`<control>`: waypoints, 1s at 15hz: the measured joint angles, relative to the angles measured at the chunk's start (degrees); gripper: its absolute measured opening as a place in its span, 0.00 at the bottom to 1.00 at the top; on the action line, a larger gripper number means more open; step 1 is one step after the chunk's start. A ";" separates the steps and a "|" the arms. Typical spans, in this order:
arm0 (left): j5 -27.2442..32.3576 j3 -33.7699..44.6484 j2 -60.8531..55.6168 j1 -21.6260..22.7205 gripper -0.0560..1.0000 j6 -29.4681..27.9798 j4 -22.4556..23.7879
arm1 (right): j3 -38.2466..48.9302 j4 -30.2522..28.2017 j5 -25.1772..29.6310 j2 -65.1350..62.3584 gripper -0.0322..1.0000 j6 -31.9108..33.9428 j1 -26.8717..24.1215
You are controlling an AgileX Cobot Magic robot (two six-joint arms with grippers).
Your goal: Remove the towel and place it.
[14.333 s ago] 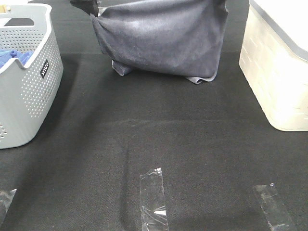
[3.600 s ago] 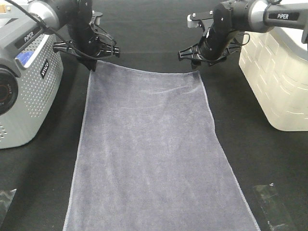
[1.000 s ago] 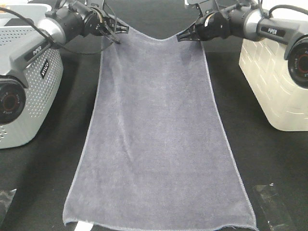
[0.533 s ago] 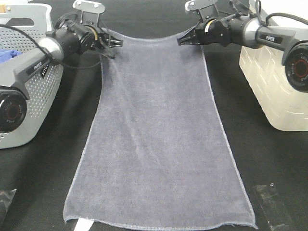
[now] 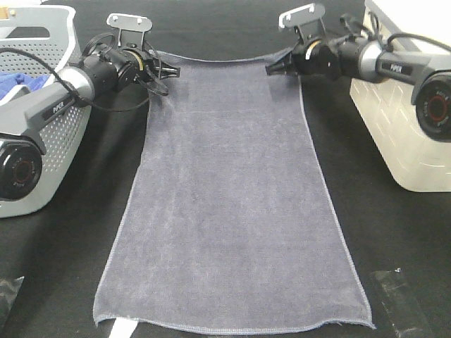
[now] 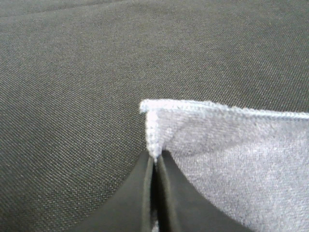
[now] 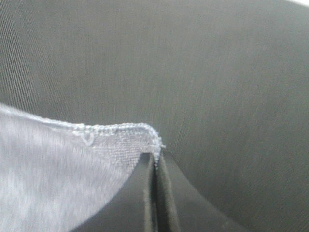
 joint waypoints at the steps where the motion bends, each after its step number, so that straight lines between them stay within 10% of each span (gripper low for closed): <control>1: 0.00 0.00 0.17 0.00 0.12 0.00 0.00 | 0.00 0.00 0.00 0.69 0.05 0.00 0.00; 8: 1.78 0.00 1.09 0.00 0.75 0.00 -0.80 | 0.06 1.60 0.52 1.09 0.58 0.00 0.00; 15: 7.96 -6.99 1.09 0.06 0.77 0.00 -2.98 | 0.06 4.30 10.14 -1.49 0.68 0.00 0.00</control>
